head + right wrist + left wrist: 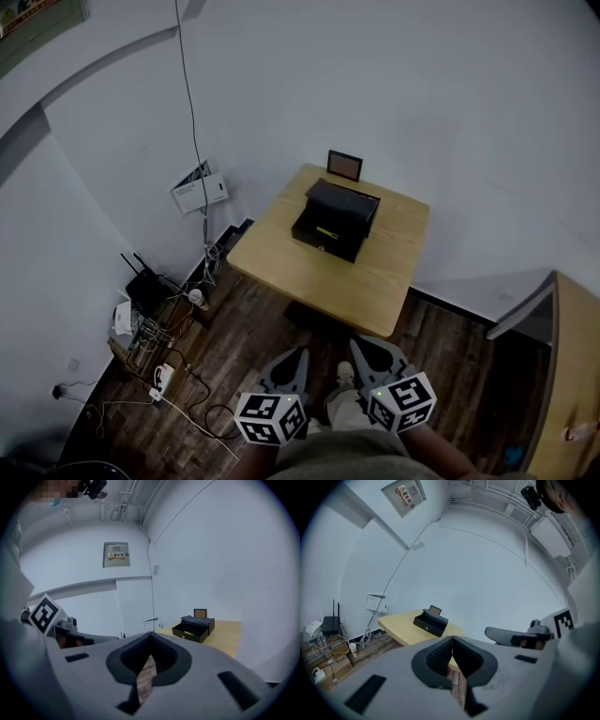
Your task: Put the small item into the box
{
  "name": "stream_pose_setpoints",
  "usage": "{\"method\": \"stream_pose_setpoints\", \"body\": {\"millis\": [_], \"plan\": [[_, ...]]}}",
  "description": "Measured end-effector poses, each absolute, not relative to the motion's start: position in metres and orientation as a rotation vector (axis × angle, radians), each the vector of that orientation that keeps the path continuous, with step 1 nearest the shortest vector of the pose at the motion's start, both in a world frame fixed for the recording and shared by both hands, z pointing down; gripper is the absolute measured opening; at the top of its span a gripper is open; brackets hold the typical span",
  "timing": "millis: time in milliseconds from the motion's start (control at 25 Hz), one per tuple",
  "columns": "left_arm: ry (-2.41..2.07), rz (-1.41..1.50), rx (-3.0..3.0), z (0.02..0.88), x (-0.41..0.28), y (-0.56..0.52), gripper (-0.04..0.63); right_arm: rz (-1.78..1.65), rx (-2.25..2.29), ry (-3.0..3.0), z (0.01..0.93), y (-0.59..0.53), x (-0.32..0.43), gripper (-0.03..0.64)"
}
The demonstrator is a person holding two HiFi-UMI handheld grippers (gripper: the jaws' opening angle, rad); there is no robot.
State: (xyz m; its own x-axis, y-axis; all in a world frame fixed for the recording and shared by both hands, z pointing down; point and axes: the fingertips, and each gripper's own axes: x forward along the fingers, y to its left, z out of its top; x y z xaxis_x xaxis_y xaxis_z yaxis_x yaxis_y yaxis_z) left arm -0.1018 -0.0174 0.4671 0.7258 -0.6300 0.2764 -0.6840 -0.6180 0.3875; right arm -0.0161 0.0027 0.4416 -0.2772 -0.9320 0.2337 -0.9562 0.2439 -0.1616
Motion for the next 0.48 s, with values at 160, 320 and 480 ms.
{"method": "stream_pose_setpoints", "body": {"millis": [160,320,480], "plan": [[-0.995,0.157,2.463,0.4651,-0.101,-0.0189,0.003,0.419,1.84,-2.4,0.4402,0.0,-0.0147,0.0],[-0.998,0.154,2.462,0.4645,-0.0985,-0.0213,0.003,0.426,1.842,-2.396,0.4417,-0.0011,-0.0114,0.0],[-1.001,0.154,2.457,0.4662,-0.0978,-0.0227,0.003,0.425,1.842,-2.396,0.4432,-0.0023,-0.0095,0.0]]}}
